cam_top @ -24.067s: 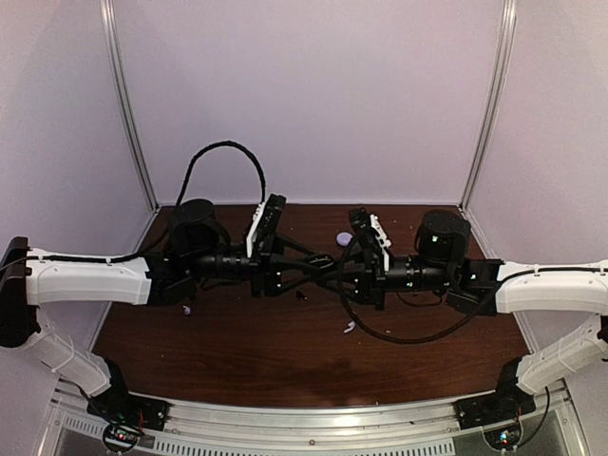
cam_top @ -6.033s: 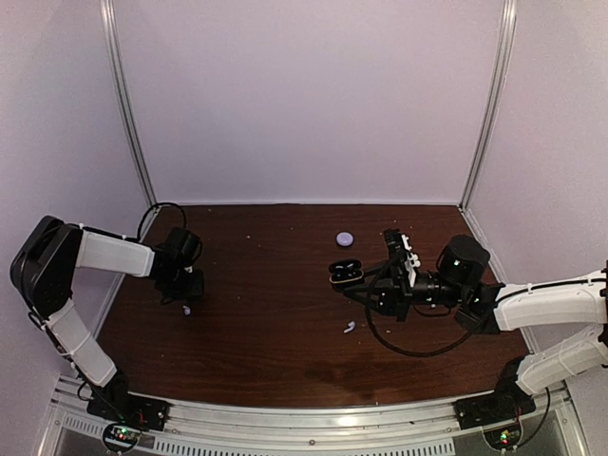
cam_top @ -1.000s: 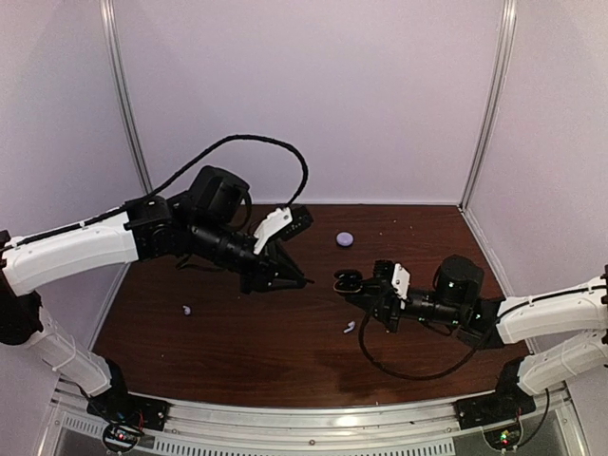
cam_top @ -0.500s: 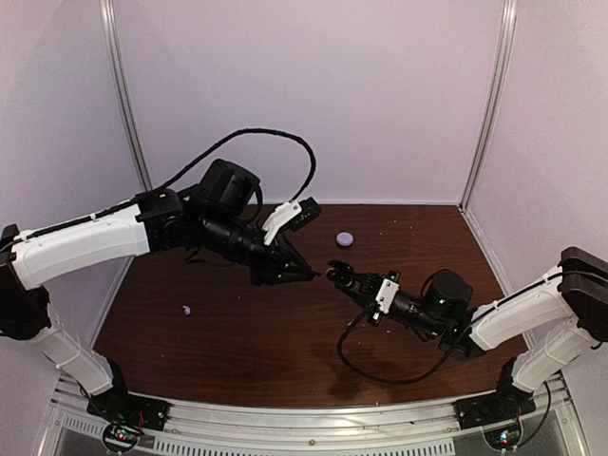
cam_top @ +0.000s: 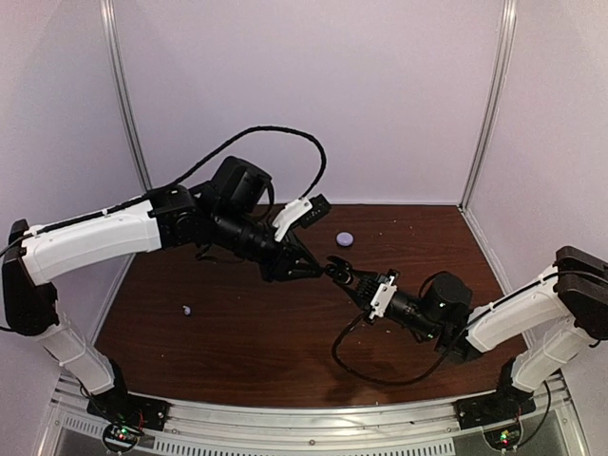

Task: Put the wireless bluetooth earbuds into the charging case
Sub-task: Insert the right earbud into the right side groove of the charging case.

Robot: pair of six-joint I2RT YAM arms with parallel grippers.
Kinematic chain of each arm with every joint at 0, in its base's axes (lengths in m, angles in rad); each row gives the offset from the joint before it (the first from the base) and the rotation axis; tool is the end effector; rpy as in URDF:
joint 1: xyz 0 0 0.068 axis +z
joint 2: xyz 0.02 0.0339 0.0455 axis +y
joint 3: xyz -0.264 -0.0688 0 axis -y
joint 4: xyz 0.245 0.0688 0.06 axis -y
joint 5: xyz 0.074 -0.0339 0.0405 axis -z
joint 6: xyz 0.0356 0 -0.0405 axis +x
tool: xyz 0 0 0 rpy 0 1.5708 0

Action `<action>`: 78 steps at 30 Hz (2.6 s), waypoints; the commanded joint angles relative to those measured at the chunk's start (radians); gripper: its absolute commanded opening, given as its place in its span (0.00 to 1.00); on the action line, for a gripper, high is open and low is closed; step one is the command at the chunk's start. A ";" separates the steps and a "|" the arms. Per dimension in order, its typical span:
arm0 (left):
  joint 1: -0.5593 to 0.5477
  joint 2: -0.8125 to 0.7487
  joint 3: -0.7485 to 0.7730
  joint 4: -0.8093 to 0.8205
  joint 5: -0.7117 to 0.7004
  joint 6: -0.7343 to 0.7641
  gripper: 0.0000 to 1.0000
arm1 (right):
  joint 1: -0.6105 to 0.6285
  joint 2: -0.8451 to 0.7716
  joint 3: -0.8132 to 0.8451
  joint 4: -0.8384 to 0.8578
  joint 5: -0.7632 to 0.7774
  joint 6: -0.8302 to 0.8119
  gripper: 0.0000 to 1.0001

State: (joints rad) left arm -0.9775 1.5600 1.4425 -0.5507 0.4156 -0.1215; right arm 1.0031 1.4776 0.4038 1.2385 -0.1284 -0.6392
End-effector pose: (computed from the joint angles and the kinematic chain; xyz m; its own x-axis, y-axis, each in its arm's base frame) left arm 0.1844 -0.2992 0.3423 -0.4573 0.4798 -0.7488 0.8868 0.3092 -0.3434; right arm 0.1428 0.2325 0.2075 0.6101 -0.1436 -0.7792 -0.6730 0.4250 -0.6053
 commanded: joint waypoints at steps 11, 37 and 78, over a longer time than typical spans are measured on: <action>-0.041 0.054 0.090 -0.021 -0.020 0.012 0.04 | 0.020 0.010 0.031 -0.004 0.023 -0.013 0.00; -0.068 0.137 0.167 -0.098 -0.101 0.026 0.04 | 0.029 0.016 0.043 -0.039 0.035 -0.003 0.00; -0.082 0.178 0.267 -0.204 -0.244 0.004 0.34 | 0.041 0.024 0.004 0.067 0.017 0.172 0.00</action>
State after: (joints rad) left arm -1.0710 1.7523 1.6814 -0.7479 0.2405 -0.1074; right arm 1.0275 1.5169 0.4194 1.1984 -0.0769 -0.4931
